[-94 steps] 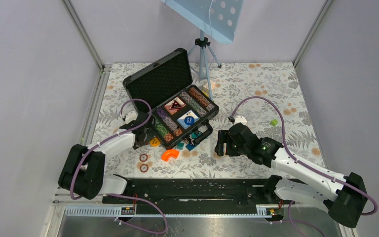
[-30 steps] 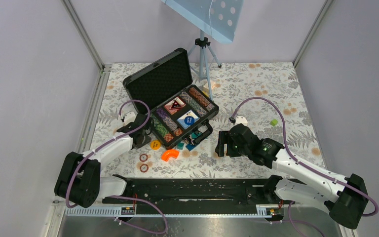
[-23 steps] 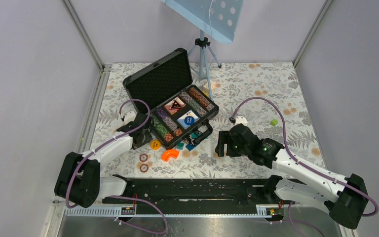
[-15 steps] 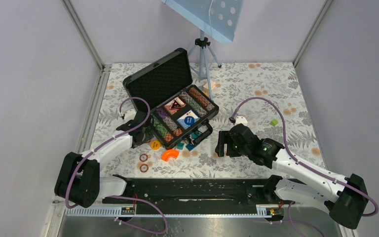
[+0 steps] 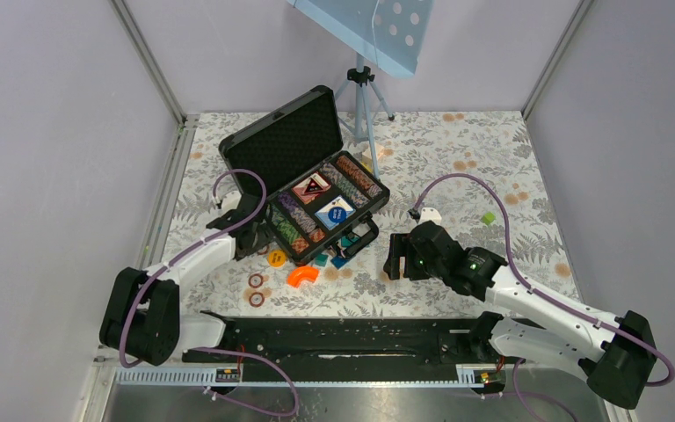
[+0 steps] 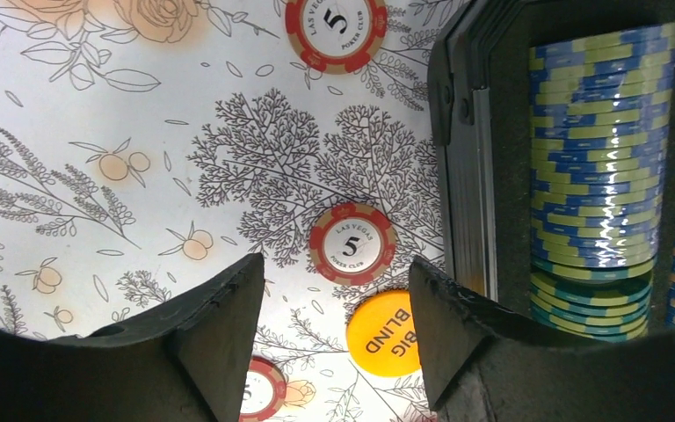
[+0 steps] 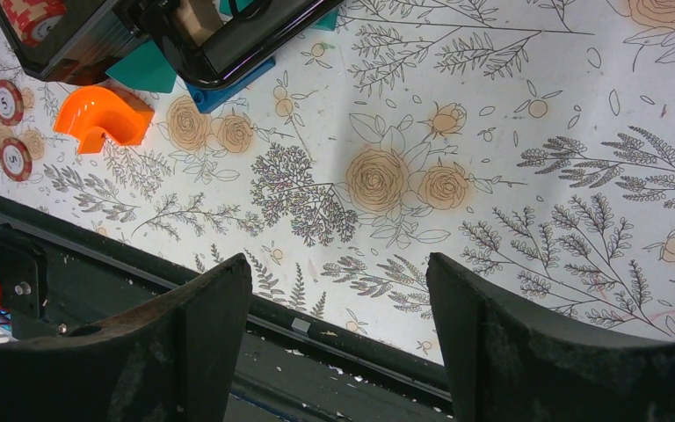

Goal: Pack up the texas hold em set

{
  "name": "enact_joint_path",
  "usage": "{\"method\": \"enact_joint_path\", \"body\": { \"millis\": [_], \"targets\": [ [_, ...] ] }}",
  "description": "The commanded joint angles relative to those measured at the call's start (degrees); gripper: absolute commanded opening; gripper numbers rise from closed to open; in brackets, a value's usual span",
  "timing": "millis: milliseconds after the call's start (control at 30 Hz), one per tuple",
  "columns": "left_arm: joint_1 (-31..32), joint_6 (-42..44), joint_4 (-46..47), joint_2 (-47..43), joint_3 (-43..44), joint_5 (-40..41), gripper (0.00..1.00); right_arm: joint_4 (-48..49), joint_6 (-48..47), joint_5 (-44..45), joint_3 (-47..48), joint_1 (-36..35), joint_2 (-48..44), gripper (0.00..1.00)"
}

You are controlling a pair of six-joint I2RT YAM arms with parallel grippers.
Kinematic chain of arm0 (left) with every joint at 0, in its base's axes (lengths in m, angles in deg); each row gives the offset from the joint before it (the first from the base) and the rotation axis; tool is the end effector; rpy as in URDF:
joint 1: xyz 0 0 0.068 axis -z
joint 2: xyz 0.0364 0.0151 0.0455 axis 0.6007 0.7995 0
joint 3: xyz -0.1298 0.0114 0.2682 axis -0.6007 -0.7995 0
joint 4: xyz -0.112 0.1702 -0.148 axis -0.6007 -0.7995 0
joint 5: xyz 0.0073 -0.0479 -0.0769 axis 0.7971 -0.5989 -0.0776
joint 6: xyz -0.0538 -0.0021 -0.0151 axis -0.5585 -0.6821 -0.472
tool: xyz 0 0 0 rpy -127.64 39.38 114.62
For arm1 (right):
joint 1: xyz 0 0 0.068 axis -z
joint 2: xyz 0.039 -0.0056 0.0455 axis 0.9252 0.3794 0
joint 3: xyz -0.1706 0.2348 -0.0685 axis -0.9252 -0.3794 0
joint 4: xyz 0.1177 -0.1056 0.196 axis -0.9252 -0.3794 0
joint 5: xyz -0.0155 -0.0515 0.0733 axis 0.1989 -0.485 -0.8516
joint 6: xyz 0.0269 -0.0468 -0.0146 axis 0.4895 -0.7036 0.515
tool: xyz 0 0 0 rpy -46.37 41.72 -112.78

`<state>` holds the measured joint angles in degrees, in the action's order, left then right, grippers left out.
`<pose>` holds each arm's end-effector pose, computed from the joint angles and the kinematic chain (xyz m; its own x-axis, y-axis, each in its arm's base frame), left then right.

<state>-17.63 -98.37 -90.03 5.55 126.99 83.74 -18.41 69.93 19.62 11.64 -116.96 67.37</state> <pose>0.2048 -0.0564 0.2069 -0.6779 -0.4846 -0.5528 -0.5192 0.8480 -0.1066 0.1174 0.1273 0.2644 -0.7598 0.0371 -0.6490 -0.2677 0.8919 0.3644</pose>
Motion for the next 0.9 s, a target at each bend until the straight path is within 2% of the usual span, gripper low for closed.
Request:
{"method": "enact_joint_path", "body": {
  "millis": [0,333,600,867],
  "targets": [
    [-0.49,0.88,3.32,0.55,1.61,-3.64,0.6,0.49,0.08,0.67,-0.29,-0.23,-1.02,0.8],
    [-0.07,1.01,6.12,3.72,-0.4,-9.63,0.58,0.45,0.18,0.26,0.15,-0.18,-0.21,0.8],
    [1.48,0.38,5.54,6.4,-0.2,-8.65,0.6,0.45,0.2,0.23,0.28,-0.23,-0.21,0.8],
    [5.35,-0.6,2.0,10.07,2.56,-4.37,0.62,0.45,0.07,0.52,0.03,-0.23,-0.71,0.8]
  ]
}}
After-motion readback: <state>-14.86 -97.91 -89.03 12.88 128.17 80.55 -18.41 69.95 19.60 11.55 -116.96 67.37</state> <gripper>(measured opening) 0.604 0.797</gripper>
